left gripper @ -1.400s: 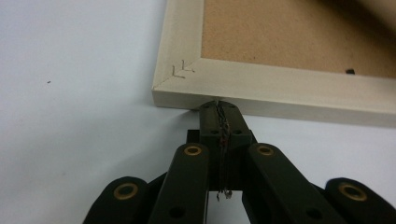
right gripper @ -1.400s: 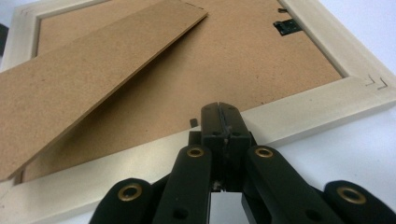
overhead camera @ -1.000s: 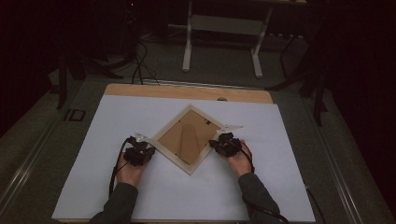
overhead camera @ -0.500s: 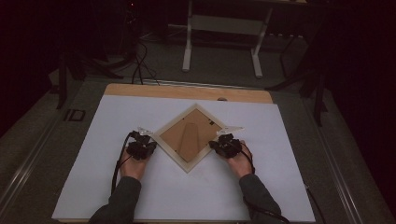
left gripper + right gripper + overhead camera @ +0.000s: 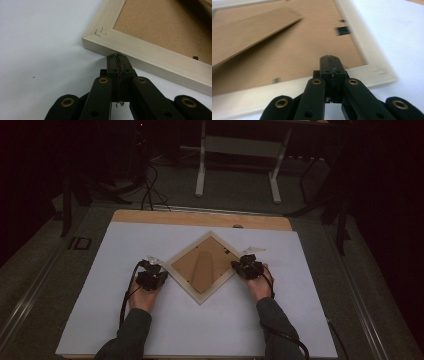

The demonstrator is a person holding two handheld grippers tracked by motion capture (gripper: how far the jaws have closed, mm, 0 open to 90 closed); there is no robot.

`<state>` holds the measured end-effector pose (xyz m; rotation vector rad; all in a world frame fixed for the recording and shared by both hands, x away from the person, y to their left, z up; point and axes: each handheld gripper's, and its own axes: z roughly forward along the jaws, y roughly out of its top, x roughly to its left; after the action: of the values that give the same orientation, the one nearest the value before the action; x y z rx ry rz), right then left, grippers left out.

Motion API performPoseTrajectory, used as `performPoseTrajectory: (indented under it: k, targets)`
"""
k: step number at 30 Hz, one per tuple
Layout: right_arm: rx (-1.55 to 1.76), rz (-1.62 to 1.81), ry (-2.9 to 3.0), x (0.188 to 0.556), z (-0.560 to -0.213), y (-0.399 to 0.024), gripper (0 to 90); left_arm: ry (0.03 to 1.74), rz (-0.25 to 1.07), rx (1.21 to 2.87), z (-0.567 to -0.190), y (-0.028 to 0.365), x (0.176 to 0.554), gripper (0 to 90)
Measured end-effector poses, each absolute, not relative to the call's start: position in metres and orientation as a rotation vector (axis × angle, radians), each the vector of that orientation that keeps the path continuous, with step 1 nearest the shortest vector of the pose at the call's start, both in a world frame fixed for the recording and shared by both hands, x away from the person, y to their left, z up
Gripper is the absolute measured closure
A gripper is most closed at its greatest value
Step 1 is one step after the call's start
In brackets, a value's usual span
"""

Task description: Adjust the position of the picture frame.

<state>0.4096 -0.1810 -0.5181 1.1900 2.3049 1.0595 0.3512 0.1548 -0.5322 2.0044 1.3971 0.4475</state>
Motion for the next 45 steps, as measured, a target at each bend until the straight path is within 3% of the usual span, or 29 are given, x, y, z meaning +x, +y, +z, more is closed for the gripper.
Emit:
performPoseTrajectory:
  k: [18,45]
  targets:
    - [1.515,1.041,2.072,0.449,-0.519,-0.218,90.0,1.384,0.452,2.022,-0.532,0.153,0.351,90.0]
    - [1.521,0.946,2.276,0.449,-0.51,-0.224,90.0,1.373,0.396,2.013,-0.532,0.145,0.355,90.0]
